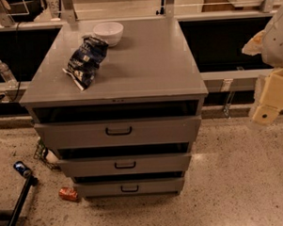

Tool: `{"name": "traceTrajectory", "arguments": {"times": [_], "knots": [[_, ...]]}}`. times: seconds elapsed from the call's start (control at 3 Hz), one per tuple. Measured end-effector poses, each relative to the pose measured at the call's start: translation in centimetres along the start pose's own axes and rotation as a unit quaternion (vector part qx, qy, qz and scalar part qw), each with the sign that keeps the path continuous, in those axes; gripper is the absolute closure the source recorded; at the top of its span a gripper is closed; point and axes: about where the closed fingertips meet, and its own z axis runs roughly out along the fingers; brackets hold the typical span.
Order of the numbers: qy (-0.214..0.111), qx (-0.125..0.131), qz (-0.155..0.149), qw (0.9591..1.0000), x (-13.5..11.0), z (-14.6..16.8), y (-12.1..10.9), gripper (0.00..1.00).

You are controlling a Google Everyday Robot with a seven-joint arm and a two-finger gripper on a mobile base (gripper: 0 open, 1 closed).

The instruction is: Open top drawer

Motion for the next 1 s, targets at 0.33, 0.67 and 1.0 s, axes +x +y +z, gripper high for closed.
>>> {"name": "traceTrajectory", "arguments": {"times": [0.33, 0.67, 1.0], "knots": [[0.000, 0.000, 0.000, 1.0000, 0.0, 0.0, 0.0, 0.00], [-0.006, 0.003, 0.002, 1.0000, -0.1, 0.5, 0.1, 0.00], [-0.046, -0.018, 0.013, 0.9987, -0.4, 5.5, 0.3, 0.00]]}}
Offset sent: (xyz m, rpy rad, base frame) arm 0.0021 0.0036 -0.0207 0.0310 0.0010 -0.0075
